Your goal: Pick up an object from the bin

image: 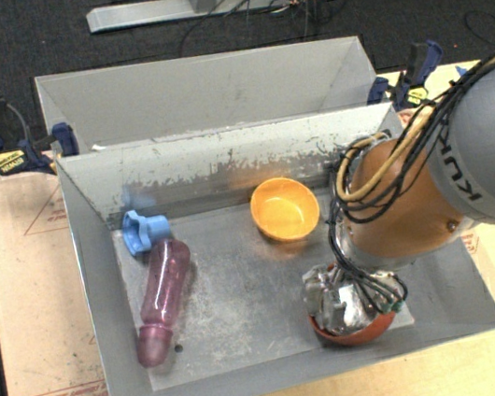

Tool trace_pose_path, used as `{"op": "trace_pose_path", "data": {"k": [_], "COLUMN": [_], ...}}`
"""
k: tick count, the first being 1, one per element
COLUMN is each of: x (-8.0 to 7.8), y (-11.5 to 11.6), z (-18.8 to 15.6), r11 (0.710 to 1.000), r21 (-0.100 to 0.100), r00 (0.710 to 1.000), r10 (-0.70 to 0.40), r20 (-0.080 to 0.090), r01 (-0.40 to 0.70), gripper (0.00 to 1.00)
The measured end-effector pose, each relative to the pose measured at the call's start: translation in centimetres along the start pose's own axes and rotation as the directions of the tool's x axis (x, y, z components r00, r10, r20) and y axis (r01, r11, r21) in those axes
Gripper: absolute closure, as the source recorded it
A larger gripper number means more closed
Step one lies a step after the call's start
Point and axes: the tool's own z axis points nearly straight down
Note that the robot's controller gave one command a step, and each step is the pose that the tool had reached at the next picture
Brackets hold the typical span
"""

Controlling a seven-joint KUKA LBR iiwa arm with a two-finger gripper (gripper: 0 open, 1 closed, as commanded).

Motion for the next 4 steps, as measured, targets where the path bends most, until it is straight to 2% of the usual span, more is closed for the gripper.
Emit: {"op": "trace_pose_path", "data": {"k": [1, 2, 3, 4], "x": [-0.3, -0.2, -0.1, -0.3], "y": [0.1, 0.1, 0.1, 0.2], "z": [-1.8, -1.3, -2.8, -4.5], "r11": [1.000, 1.000, 1.000, 1.000], "r21": [0.000, -0.001, -0.001, -0.002], "r00": [1.000, 1.000, 1.000, 1.000], "r10": [0.000, 0.001, 0.001, 0.002], "r20": [0.009, 0.004, 0.000, 0.004], "r01": [0.000, -0.001, -0.001, -0.002], "gripper": [1.00, 1.00, 1.00, 1.00]}}
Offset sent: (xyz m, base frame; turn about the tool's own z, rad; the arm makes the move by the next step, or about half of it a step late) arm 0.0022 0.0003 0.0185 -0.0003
